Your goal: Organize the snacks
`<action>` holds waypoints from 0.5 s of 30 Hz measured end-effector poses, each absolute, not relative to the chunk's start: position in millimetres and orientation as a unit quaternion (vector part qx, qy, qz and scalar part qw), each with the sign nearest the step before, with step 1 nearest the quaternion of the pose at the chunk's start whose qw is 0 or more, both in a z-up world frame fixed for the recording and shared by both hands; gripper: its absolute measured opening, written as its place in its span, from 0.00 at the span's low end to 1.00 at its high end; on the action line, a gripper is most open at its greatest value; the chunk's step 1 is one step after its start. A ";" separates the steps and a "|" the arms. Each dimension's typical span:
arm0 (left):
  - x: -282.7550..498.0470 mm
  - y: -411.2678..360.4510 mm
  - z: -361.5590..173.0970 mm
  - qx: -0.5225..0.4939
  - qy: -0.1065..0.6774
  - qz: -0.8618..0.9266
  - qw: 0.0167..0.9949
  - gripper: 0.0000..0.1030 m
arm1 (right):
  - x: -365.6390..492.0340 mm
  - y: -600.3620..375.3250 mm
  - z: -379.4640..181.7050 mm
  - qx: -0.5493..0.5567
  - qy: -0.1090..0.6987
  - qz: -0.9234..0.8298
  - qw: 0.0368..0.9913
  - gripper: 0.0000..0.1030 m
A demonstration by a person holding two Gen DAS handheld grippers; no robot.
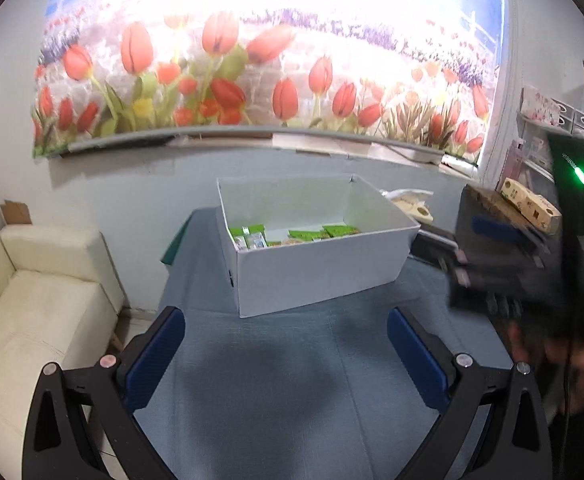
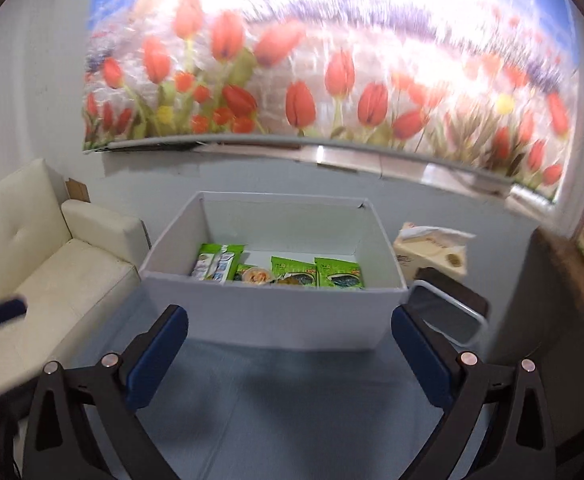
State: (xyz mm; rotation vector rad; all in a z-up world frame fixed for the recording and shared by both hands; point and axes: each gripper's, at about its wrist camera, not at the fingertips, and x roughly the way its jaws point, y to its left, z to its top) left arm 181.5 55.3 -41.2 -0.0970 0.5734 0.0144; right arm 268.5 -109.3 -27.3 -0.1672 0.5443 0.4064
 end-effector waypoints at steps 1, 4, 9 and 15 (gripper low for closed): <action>173.4 51.1 -35.6 -0.037 0.279 0.007 0.960 1.00 | 257.6 -113.9 -27.2 -0.078 0.270 0.202 0.938 1.00; 152.0 44.5 -26.3 -0.027 0.276 0.015 0.961 1.00 | 230.7 -131.6 -28.7 -0.061 0.288 0.192 0.936 1.00; 122.7 44.8 -21.4 -0.057 0.283 0.029 0.957 1.00 | 183.0 -151.0 -27.4 -0.073 0.283 0.182 0.939 1.00; 86.5 25.5 -17.3 -0.046 0.275 0.030 0.960 1.00 | 133.9 -168.9 -17.3 -0.058 0.274 0.191 0.941 1.00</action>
